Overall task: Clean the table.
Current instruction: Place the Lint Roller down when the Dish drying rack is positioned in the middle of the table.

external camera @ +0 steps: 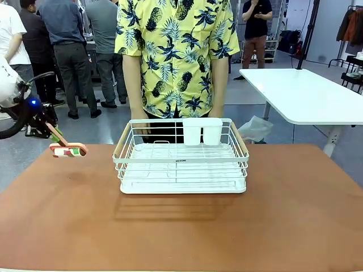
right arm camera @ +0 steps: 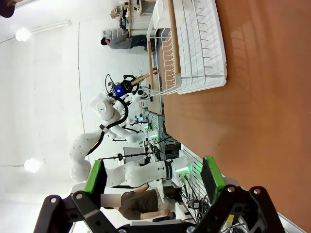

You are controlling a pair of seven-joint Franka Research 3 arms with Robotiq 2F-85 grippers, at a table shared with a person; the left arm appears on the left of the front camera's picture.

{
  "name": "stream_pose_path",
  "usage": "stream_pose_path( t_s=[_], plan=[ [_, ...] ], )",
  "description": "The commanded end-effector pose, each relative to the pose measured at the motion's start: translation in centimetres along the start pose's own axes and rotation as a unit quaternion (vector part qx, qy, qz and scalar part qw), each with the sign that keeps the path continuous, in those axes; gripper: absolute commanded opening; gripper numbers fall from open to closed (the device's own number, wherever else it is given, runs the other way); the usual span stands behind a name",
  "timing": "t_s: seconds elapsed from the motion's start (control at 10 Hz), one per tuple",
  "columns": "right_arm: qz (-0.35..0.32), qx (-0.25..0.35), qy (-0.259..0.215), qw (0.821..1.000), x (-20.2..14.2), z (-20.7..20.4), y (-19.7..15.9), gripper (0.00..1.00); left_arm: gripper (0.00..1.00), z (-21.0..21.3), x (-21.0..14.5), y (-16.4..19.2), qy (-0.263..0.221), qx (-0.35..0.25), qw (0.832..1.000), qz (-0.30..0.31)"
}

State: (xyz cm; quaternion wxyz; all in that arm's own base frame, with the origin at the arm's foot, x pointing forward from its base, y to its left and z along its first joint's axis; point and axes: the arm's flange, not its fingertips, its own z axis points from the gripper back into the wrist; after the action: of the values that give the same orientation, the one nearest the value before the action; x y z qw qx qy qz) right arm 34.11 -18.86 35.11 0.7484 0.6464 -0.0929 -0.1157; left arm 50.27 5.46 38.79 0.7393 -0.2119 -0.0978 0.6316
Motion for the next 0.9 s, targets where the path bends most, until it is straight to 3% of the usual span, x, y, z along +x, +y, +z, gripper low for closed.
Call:
stream_pose_path(
  t_s=[0.0,0.7,0.8],
  plan=[
    [0.002,0.001,-0.001,1.000,-0.2,0.0,0.3,1.00,0.21,-1.3,1.4,-0.4,0.013,0.018,1.000,0.008],
    [0.002,0.001,-0.001,1.000,-0.2,0.0,0.3,1.00,0.21,-4.4,1.3,1.2,-0.002,0.067,0.998,-0.013],
    [0.002,0.001,-0.001,1.000,-0.2,0.0,0.3,1.00,0.51,-4.4,1.4,1.2,-0.003,0.069,0.998,-0.010]
  ],
)
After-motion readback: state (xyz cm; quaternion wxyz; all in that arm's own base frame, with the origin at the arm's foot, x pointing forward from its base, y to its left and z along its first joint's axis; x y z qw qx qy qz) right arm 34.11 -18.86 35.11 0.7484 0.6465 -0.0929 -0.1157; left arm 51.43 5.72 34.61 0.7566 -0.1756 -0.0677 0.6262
